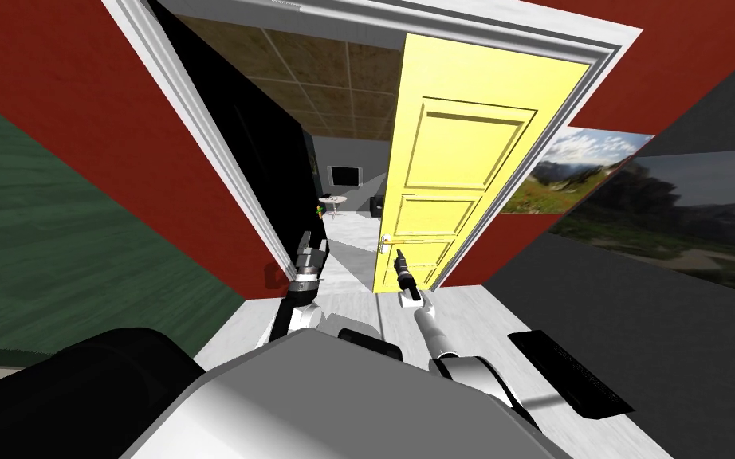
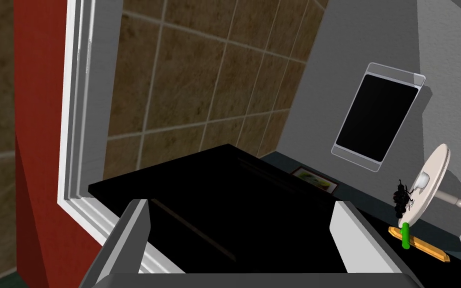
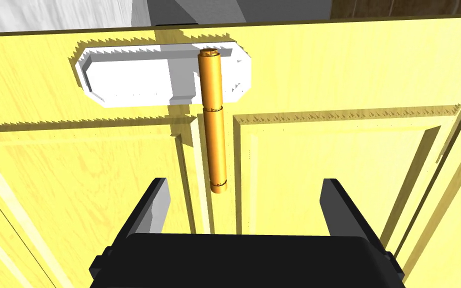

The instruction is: Push the door open

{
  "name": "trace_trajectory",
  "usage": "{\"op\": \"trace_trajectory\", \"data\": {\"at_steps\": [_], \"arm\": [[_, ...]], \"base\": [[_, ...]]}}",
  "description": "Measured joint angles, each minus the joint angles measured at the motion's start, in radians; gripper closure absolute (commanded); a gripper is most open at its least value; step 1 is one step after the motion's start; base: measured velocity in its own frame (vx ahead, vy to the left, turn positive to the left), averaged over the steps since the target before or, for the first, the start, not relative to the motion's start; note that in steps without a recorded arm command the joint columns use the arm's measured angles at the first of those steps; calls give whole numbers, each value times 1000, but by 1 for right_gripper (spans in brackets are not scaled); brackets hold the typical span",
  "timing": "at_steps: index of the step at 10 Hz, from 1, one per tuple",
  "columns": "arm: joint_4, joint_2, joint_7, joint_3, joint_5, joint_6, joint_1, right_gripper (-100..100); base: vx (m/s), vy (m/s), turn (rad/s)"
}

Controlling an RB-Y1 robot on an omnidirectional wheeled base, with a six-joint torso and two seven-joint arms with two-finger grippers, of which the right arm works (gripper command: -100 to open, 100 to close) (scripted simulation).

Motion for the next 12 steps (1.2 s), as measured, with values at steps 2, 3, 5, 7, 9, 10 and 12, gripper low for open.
{"op": "trace_trajectory", "data": {"at_steps": [2, 3, 5, 7, 9, 10, 12], "arm": [[69, 5, -3, 1, 1, -5, -38, -100], [104, 9, -4, 2, 3, -5, -58, -100], [137, 12, -6, 3, 4, 1, -81, -100], [151, -4, -6, -2, 2, -3, -89, -100], [142, -13, -5, -3, 1, -3, -81, -100], [145, -13, -3, -6, 0, -3, -83, -100], [141, -9, -1, -9, -1, -1, -80, -100]], "base": [[61, -102, 18], [77, -136, 25], [69, -15, 20], [166, 39, 20], [196, 81, 23], [219, 44, 27], [171, 31, 21]]}}
